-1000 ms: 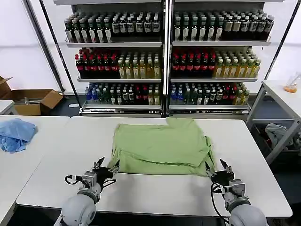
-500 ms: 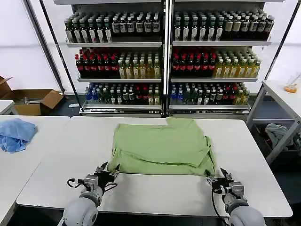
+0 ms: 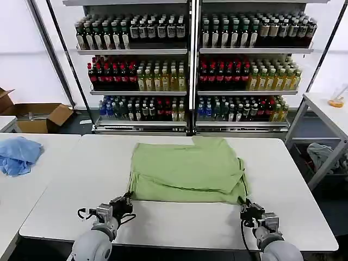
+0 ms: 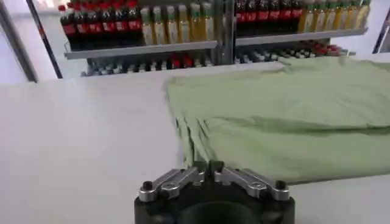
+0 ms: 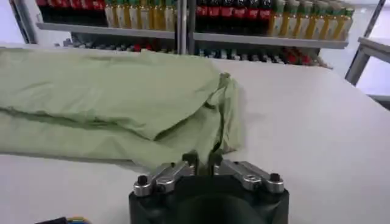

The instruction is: Fold and organize the clothes.

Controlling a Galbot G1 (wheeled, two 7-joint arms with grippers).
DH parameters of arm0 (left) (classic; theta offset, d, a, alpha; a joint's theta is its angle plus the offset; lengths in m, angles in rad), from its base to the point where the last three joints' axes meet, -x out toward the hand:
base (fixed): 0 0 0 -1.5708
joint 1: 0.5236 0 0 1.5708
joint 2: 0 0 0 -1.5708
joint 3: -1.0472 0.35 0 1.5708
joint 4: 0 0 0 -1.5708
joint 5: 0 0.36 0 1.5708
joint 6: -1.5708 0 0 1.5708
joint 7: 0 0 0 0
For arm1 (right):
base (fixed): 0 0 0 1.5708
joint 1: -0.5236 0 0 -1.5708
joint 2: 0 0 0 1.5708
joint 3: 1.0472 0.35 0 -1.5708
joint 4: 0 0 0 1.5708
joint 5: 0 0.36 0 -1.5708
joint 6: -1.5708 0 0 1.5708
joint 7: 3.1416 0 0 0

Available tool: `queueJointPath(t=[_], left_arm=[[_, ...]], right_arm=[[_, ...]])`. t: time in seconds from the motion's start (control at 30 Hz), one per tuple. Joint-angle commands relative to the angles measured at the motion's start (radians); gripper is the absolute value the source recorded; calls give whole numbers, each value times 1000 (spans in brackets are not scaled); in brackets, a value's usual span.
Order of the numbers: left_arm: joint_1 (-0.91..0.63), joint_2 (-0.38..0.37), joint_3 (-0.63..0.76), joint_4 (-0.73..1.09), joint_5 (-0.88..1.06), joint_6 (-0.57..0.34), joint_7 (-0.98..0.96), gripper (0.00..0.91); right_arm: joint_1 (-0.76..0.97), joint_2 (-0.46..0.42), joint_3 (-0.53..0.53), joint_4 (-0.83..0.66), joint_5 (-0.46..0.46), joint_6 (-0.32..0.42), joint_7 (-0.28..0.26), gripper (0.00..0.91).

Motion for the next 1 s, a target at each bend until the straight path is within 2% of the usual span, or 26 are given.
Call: queueJointPath(t=[0.03,0.33,0.63,0.83,0.9,0.93,0.97,1.0], left_arm=[[63,0,-18,-70,-7,4,2,20],[247,3,-76,-225,-2,2,3,30],[369,-1,-119,-324,5,0,3,30],[428,12,-138,-364,12,1,3,20],[442,13,-145,-376,13,2,3,20],[446,14,-148,-379,13,3,4,20],[453,14,-152,-388,13,5,5,20],[463,16,-159,-401,14,12,16,40]], right_arm=[[-74,-9,29,89,3,-4,0,0],[-265,-26,110,234,-32,-1,-3,0],[-488,-28,178,338,-81,16,-6,0],[-572,-44,209,382,-114,13,-4,0],[-567,-43,216,383,-121,-10,4,0],[-564,-42,218,383,-123,-14,5,212],[-560,-41,221,383,-125,-14,4,907],[-550,-37,226,383,-134,-12,4,907]])
